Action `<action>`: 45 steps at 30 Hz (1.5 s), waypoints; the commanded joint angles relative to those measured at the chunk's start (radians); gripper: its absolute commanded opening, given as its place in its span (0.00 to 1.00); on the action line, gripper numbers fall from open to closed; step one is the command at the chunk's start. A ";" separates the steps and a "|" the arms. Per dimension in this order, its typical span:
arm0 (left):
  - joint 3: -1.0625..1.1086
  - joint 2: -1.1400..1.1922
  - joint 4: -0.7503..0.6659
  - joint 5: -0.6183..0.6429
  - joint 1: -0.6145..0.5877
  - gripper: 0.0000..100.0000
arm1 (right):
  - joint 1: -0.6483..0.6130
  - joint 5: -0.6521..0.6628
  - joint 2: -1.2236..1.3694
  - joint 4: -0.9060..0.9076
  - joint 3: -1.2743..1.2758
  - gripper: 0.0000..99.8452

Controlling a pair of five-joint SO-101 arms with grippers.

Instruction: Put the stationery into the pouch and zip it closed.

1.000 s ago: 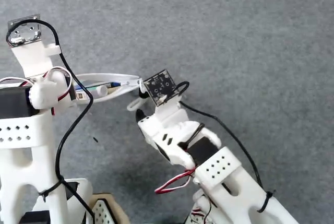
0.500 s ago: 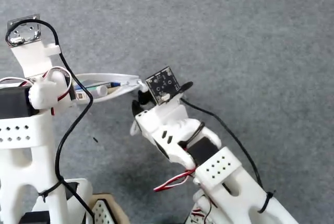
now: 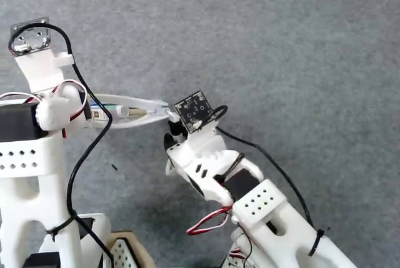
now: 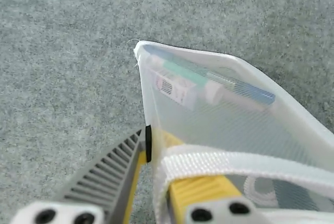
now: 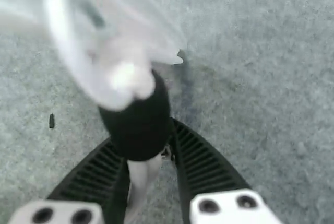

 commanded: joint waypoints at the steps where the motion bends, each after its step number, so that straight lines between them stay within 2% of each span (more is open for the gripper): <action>1: -0.022 -0.009 -0.025 0.009 0.012 0.03 | 0.011 -0.002 -0.007 -0.011 0.002 0.08; 8: -0.022 -0.009 -0.025 0.009 0.012 0.03 | 0.011 -0.002 -0.007 -0.012 0.001 0.08; 14: -0.022 -0.009 -0.025 0.009 0.012 0.03 | 0.011 -0.002 -0.007 -0.012 0.002 0.20; 20: -0.022 -0.009 -0.025 0.009 0.012 0.03 | 0.011 -0.002 -0.007 -0.020 -0.001 0.15; 28: -0.022 -0.009 -0.025 0.009 0.012 0.03 | 0.011 0.000 -0.007 -0.014 0.005 0.13; 32: -0.022 -0.009 -0.025 0.009 0.012 0.03 | 0.011 0.000 -0.007 -0.014 0.001 0.01; 34: -0.022 -0.009 -0.025 0.009 0.012 0.03 | 0.011 0.000 -0.007 -0.012 0.001 0.03; 37: -0.022 -0.009 -0.025 0.009 0.012 0.03 | 0.011 -0.002 -0.010 -0.011 -0.004 0.01; 40: -0.022 -0.009 -0.023 0.008 0.012 0.03 | 0.011 -0.002 -0.013 0.071 -0.065 0.01; 45: -0.033 -0.012 -0.017 0.008 0.013 0.03 | 0.011 -0.002 -0.015 0.376 -0.354 0.01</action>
